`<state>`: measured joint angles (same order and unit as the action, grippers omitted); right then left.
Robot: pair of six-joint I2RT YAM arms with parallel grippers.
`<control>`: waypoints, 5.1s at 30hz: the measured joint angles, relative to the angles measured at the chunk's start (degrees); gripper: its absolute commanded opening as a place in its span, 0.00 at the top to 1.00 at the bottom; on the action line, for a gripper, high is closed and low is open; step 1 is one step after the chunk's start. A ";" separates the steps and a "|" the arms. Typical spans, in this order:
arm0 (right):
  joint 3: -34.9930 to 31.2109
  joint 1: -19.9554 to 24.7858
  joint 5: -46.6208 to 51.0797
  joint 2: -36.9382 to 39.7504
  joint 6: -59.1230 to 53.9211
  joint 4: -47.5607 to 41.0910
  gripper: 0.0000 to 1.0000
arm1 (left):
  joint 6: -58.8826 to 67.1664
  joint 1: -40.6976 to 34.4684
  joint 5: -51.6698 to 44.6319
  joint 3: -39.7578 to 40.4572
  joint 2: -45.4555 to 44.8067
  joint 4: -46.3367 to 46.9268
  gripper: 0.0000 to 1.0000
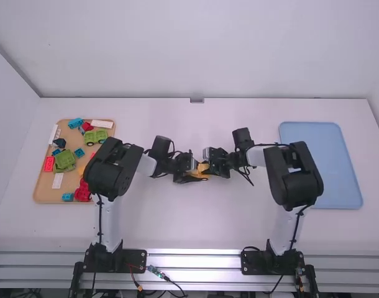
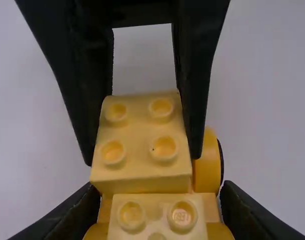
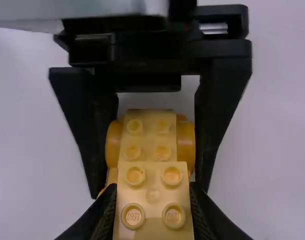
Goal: Assemble lego blocks to make yellow taxi
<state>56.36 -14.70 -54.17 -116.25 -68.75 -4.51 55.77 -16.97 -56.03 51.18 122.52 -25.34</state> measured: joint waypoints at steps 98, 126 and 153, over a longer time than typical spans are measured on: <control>-6.54 1.64 -8.63 -0.96 4.11 18.08 1.00 | -5.22 -0.13 2.54 -0.92 0.07 -4.35 0.52; -4.74 1.62 -13.73 -4.72 -0.28 16.96 1.00 | -5.68 -0.11 2.69 -0.92 0.07 -4.31 0.56; -4.55 10.58 -15.56 3.96 -0.39 6.82 0.81 | -5.55 -0.13 2.71 -0.50 0.07 -3.04 0.48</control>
<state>51.81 -4.12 -69.73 -112.29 -69.14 2.31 50.22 -17.10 -53.32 50.68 122.58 -28.38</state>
